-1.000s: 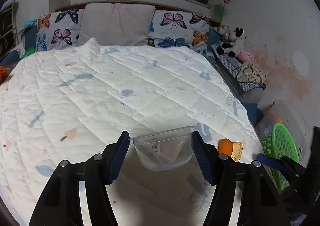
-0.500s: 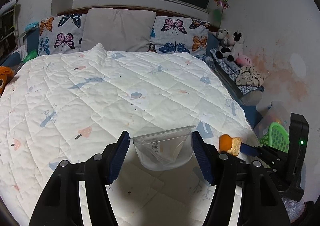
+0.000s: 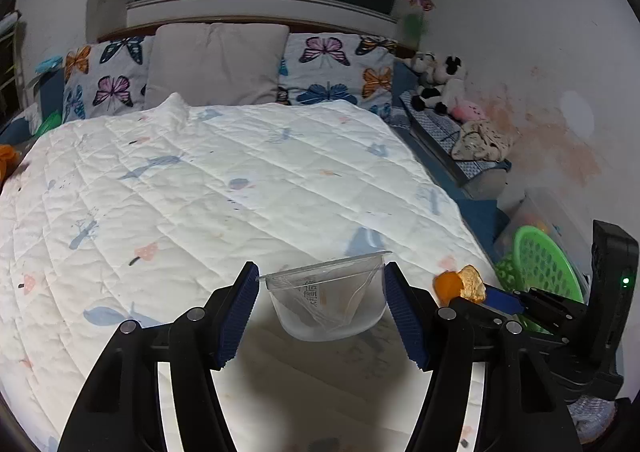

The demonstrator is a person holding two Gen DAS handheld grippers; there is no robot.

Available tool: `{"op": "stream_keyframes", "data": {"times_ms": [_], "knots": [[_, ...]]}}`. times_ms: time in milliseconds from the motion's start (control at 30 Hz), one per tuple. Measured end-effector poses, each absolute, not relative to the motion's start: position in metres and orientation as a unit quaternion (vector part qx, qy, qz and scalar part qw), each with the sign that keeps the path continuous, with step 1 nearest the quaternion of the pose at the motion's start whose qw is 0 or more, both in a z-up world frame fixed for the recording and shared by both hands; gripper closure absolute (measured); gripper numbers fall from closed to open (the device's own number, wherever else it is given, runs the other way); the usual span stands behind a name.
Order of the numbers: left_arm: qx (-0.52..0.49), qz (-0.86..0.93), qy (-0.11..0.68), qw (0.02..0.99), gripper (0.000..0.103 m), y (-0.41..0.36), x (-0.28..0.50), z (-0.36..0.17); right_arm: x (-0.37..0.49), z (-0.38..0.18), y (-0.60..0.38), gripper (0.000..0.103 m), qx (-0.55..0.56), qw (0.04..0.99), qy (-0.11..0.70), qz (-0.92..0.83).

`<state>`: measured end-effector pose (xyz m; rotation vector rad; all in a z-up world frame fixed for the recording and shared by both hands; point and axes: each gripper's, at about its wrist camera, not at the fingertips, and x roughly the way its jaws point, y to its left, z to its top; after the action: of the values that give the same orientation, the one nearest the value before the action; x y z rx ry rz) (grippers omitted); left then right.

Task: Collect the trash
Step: 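Grasp the clear plastic cup with the left tool while the right tool grasps the orange peel, then carry cup and peel over the green basket and open both tools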

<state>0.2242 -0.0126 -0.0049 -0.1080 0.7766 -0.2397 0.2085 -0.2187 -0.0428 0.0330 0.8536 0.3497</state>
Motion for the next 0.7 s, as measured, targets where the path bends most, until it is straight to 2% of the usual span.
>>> {"op": "stream_keyframes", "data": {"times_ms": [700], "knots": [[-0.022, -0.195, 0.368, 0.909, 0.041, -0.101, 0.189, 0.013, 0.121, -0.024, -0.302, 0.066, 0.056, 0.917, 0.378, 0.113]]}}
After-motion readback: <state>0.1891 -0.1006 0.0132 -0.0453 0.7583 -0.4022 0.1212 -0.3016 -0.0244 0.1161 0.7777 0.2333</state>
